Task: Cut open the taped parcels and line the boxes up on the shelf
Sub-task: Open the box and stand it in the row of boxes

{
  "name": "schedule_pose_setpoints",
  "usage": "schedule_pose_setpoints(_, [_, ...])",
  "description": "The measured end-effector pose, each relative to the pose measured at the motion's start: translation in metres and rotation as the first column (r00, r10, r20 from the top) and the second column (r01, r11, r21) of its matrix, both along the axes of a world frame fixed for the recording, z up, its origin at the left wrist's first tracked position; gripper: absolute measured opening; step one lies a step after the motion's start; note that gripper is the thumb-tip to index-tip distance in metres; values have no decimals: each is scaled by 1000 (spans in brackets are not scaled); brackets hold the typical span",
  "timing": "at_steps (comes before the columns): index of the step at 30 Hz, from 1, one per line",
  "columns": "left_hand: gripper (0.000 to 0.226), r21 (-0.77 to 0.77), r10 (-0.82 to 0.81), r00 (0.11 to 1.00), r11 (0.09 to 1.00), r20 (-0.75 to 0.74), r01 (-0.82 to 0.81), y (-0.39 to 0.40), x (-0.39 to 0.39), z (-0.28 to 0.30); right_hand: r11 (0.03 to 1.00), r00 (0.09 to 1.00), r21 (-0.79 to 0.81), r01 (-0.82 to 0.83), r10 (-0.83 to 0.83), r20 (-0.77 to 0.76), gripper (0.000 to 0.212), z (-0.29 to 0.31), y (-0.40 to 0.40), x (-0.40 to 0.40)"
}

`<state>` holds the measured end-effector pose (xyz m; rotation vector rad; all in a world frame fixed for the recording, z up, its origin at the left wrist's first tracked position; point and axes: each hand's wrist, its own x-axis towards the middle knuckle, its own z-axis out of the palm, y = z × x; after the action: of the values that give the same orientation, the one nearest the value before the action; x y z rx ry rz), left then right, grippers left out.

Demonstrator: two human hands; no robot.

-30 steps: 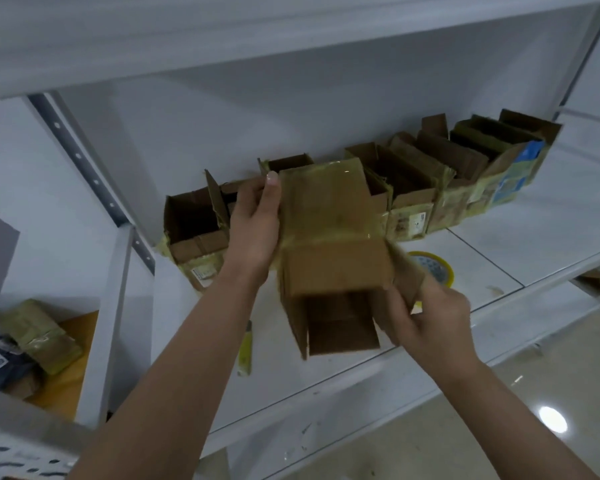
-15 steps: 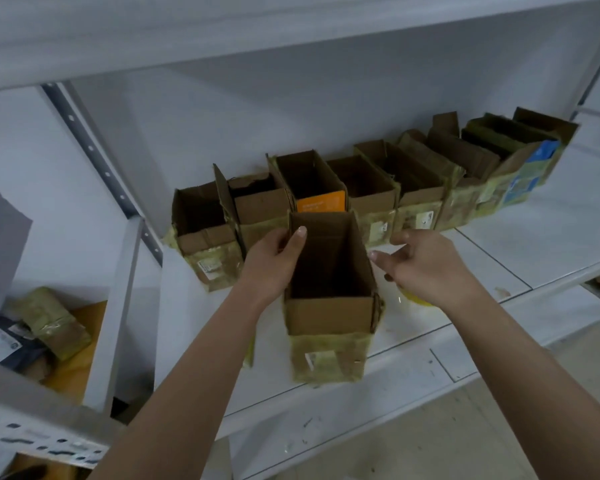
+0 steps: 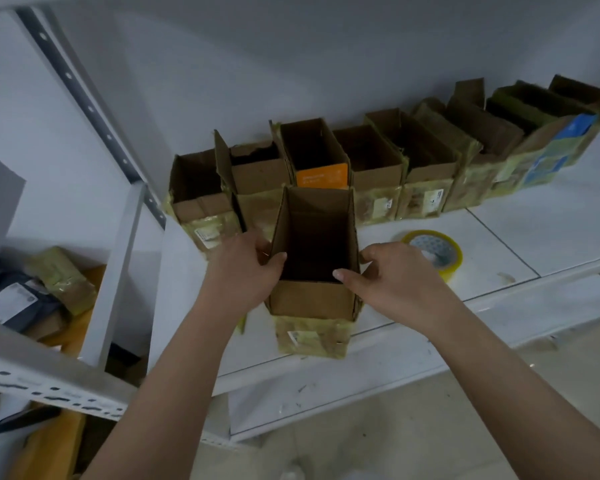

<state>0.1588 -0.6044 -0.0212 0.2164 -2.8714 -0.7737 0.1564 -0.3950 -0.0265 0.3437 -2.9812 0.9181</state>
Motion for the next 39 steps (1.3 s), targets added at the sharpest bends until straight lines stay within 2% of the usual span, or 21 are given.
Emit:
schedule_pose_setpoints(6, [22, 105, 21, 992, 994, -124, -8, 5, 14, -1, 993, 999, -109, 50, -48, 15, 48, -4, 5, 6])
schedule_pose_setpoints(12, [21, 294, -68, 955, 943, -288, 156, 35, 2, 34, 949, 965, -239, 205, -237, -115, 37, 21, 39, 18])
schedule_pose_setpoints(15, [19, 323, -108, 941, 921, -322, 216, 54, -7, 42, 923, 932, -275, 268, -321, -170, 33, 36, 60, 21])
schedule_pose_setpoints(21, [19, 427, -249, 913, 822, -324, 377, 118, -28, 56, 871, 859, -286, 400, -465, -215, 31, 47, 122, 25])
schedule_pose_setpoints(27, [10, 376, -386, 867, 788, -315, 488, 224, -44, 53, 811, 793, -304, 499, -569, -217, 27, 46, 220, 32])
schedule_pose_setpoints(32, [12, 353, -417, 860, 789, -295, 503, 327, -48, 41, 807, 776, -207, 553, -589, -227, 29, 38, 315, 38])
schedule_pose_setpoints(36, [16, 277, -450, 845, 806, -289, 524, 406, -51, 34, 790, 743, -87, 607, -602, -293, 39, 33, 382, 34])
schedule_pose_setpoints(39, [15, 251, -465, 847, 814, -257, 523, 448, -61, 27, 792, 749, -68, 607, -599, -285, 39, 28, 427, 24])
